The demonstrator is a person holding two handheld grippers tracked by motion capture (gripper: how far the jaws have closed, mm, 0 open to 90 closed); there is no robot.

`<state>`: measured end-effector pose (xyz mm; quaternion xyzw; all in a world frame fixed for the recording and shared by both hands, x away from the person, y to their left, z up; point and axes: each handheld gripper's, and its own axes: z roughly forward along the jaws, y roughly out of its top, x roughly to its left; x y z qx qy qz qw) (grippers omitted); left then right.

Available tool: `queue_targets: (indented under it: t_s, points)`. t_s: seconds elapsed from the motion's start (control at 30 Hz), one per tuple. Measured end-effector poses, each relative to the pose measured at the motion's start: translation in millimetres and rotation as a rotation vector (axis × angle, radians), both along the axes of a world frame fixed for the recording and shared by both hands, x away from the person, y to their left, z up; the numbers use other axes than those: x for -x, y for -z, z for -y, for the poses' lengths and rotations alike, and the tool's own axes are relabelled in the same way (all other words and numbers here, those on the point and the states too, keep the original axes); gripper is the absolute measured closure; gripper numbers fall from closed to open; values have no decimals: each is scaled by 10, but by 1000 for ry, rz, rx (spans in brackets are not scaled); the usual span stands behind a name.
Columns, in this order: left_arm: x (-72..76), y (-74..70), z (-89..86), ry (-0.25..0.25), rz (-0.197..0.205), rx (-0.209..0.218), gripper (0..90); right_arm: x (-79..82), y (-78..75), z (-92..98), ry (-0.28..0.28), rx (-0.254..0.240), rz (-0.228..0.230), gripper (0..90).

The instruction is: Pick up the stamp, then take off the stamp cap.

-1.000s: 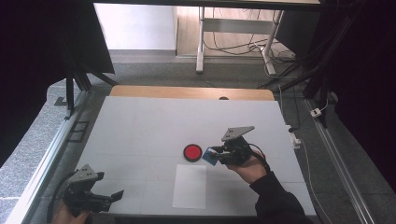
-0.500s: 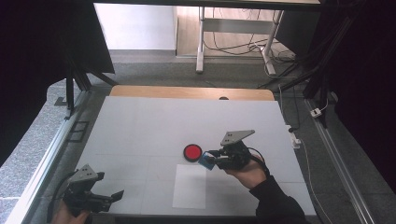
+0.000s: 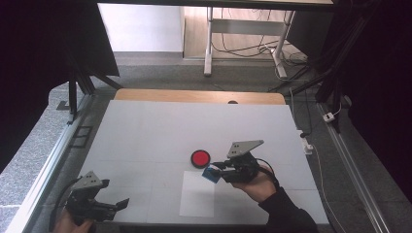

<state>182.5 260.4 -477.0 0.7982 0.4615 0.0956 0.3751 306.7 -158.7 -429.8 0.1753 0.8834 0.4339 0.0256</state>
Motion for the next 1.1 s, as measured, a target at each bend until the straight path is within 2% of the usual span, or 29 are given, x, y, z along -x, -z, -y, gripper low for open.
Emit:
queue_targets:
  t_s: [0.33,0.53,0.7,0.8,0.93,1.1]
  points:
    - [1,-4,-12,8,3,15,0,23,-17,-13,-7,7,14,708]
    - [3,-24,19,54,-4,19,0,30,-28,-27,1,6,21,707]
    - [-2,-54,46,71,16,25,0,32,-39,-26,0,3,27,707]
    - [-25,-50,76,111,34,41,0,42,-54,-26,-7,0,33,707]
    - [-90,-18,99,152,32,64,0,45,-56,-32,-12,11,35,707]
    - [-137,-50,131,174,75,93,1,38,-60,-31,-10,8,34,707]
